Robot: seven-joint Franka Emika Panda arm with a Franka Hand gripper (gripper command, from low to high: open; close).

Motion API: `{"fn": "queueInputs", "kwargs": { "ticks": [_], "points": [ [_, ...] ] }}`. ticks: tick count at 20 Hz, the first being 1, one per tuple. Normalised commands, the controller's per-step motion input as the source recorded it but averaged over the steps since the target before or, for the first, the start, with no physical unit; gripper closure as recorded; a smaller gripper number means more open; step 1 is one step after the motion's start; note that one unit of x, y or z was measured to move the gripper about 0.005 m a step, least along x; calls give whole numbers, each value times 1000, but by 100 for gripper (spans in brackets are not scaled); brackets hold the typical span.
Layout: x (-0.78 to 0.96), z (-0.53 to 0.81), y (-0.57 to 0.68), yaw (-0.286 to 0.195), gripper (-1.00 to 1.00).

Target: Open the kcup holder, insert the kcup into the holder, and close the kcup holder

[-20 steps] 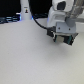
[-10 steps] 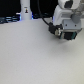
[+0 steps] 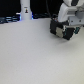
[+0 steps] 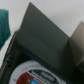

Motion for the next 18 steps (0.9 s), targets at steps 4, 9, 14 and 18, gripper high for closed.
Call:
{"fn": "queueInputs", "kwargs": {
  "ticks": [4, 9, 14, 18],
  "points": [
    [-555, 7, 607, 45, -100],
    [-549, 7, 607, 43, -100],
    [-547, 12, 595, 48, -100],
    [-565, 22, 594, 46, -100]
  ]
}}
